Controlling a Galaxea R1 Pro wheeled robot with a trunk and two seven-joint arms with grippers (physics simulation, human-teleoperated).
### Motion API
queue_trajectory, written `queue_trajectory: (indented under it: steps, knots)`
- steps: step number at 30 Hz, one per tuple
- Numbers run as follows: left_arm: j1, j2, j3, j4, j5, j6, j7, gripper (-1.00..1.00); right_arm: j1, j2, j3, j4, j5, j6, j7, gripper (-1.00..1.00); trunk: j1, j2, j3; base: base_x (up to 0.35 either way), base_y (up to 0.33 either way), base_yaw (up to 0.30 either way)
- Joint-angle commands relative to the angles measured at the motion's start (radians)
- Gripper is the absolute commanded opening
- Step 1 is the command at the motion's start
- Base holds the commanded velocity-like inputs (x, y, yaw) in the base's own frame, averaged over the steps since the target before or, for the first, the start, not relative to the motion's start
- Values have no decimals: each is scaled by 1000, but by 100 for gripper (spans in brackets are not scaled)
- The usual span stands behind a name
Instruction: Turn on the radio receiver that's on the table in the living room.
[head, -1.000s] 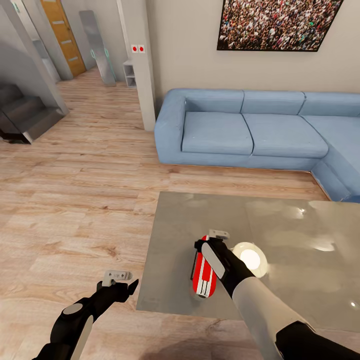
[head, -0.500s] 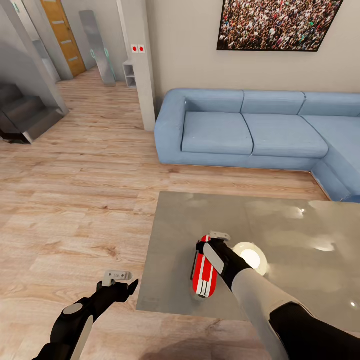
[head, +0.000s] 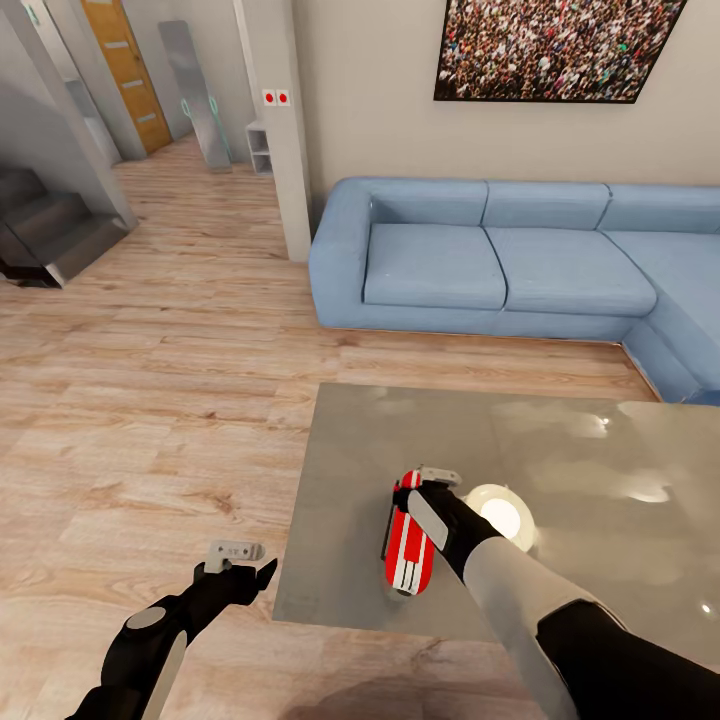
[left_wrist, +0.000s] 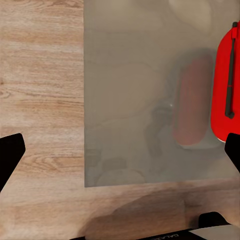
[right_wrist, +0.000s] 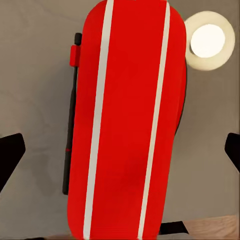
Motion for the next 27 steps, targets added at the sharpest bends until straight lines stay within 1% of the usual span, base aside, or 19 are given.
queue_trajectory:
  steps: [1, 4, 7, 11, 12, 17, 19, 21, 27]
  knots:
    - [0, 0, 0, 0, 0, 0, 0, 100, 0, 0, 0, 8, 0, -4, 0, 100, 0, 0, 0, 0, 0, 0]
    - [0, 0, 0, 0, 0, 0, 0, 100, -1, 0, 1, 54, 0, -34, 7, 100, 0, 0, 0, 0, 0, 0]
    - [0, 0, 0, 1, 0, 0, 0, 100, -2, 0, 3, 74, 1, -55, 19, 100, 0, 0, 0, 0, 0, 0]
    - [0, 0, 0, 1, 0, 0, 0, 100, -4, 0, 7, 75, 8, -63, 27, 100, 0, 0, 0, 0, 0, 0]
    - [0, 0, 0, 1, 0, 0, 0, 100, -4, 0, 7, 60, 13, -61, 30, 100, 0, 0, 0, 0, 0, 0]
    - [0, 0, 0, 1, 0, 0, 0, 100, -4, 0, 8, 13, 16, -24, 28, 100, 0, 0, 0, 0, 0, 0]
    - [0, 0, 0, 2, 0, 0, 0, 100, -4, 0, 8, -11, 18, 9, 24, 100, 0, 0, 0, 0, 0, 0]
    - [0, 0, 0, 1, 0, 0, 0, 100, -4, 0, 8, -51, 21, 58, 15, 100, 0, 0, 0, 0, 0, 0]
    - [0, 0, 0, 1, 0, 0, 0, 100, -4, 0, 7, -72, 22, 83, -15, 100, 0, 0, -1, 0, 0, 0]
